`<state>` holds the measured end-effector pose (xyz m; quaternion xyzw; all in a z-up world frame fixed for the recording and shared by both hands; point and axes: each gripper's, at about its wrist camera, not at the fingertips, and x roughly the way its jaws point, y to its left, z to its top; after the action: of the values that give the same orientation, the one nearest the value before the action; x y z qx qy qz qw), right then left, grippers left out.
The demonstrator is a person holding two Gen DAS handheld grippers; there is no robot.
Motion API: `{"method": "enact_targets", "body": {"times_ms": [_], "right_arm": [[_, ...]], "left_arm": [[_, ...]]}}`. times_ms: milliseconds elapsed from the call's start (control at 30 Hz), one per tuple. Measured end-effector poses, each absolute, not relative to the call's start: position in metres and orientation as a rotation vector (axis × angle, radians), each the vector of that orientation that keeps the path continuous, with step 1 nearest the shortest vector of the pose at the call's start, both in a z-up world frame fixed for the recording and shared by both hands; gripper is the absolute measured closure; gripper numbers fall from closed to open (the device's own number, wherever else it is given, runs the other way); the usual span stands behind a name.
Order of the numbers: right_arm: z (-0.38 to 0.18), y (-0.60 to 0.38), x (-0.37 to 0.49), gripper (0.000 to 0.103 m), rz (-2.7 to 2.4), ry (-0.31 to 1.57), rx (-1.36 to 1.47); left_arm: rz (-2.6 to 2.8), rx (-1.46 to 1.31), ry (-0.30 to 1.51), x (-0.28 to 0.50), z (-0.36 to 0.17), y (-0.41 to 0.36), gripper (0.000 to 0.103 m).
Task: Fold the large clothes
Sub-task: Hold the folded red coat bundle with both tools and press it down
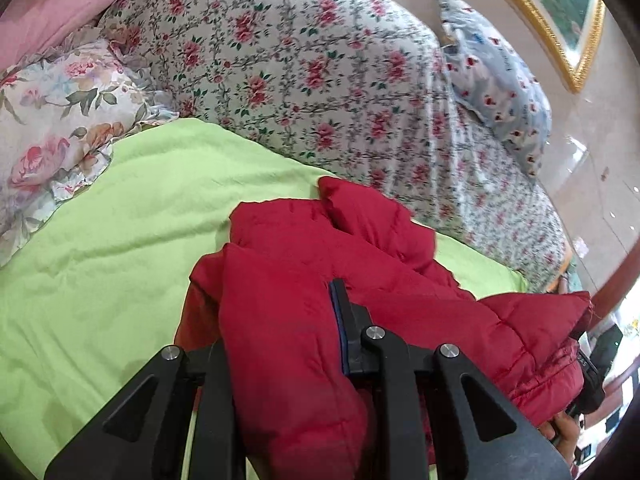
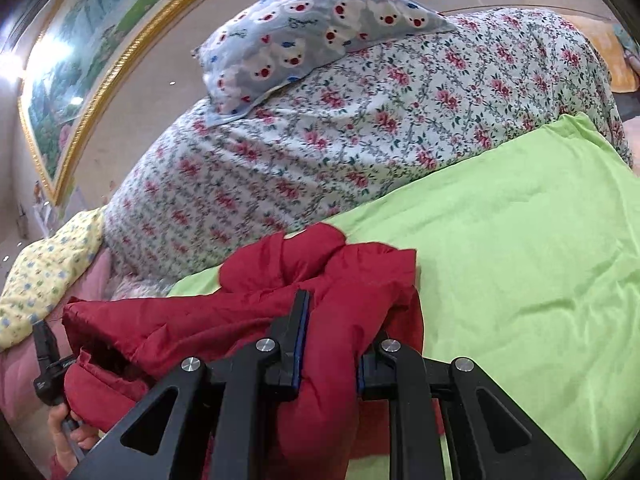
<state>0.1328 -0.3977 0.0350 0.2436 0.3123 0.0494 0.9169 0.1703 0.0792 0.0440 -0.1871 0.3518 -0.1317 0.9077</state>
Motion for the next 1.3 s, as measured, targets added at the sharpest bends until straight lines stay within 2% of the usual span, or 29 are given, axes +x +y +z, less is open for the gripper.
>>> {"method": "enact_targets", "body": {"times_ms": [400,800,1067,1300], "right_arm": [[-0.010,-0.400,0.204,0.085,0.002,0.696,0.482],[-0.064,-0.399,0.249,0.084,-0.067,0.736,0.495],[-0.082,-0.395,0.275,0.084,-0.106,0.760,0.454],[-0.088,-0.395,0.283,0.084,-0.100,0.765,0.446]], "left_arm": [[-0.224,-0.352,0.809,0.254,0.009,0.062,0.082],[-0.203,-0.362,0.844,0.303,-0.026,0.053,0.079],[-0.225,-0.390,0.846,0.313,-0.031,0.055,0.077],[-0.275,-0.373,0.807,0.295,-0.012,0.065,0.070]]}}
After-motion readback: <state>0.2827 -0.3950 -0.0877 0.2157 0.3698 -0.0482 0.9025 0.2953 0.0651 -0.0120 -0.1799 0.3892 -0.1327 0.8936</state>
